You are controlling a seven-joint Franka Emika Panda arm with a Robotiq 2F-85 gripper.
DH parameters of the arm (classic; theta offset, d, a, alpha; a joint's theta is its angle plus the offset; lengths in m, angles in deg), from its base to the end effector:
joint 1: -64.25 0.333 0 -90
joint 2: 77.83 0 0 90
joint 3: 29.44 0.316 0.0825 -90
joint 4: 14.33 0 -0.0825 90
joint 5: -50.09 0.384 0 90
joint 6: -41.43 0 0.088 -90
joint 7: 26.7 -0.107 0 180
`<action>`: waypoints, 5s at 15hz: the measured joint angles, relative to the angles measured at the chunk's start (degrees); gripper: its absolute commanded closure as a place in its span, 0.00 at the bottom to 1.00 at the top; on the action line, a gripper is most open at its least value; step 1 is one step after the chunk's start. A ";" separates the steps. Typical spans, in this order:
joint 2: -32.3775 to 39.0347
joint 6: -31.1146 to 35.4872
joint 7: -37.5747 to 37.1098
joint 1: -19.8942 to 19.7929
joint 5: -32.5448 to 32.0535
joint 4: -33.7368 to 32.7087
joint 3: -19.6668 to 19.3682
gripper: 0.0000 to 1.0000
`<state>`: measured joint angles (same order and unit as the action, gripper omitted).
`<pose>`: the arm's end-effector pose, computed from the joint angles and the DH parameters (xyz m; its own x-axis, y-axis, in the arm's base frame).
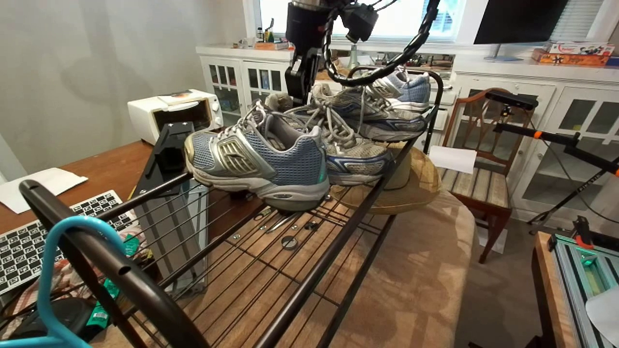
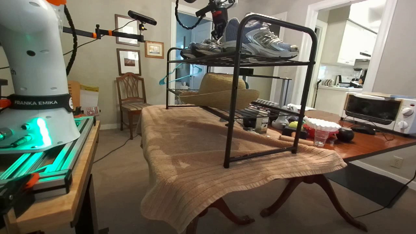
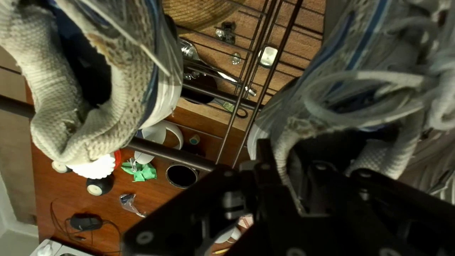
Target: Move the blue pair of shoes to the left
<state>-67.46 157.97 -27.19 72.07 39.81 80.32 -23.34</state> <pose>0.6227 0.1391 0.5232 0.9337 0.2993 0.1966 0.2726 -0.9501 0.1519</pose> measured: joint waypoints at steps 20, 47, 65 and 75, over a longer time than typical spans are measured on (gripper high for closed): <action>-2.29 -0.77 5.18 -1.46 -4.22 0.10 -1.97 0.97; -13.21 -13.75 -25.37 -3.22 -9.28 3.72 -2.31 0.00; -15.32 -4.75 -26.20 -10.80 -5.62 12.12 -8.71 0.00; -17.70 -4.56 -23.36 -12.37 -1.67 17.97 -9.69 0.00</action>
<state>-85.16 153.41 -50.55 59.70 38.14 98.29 -33.04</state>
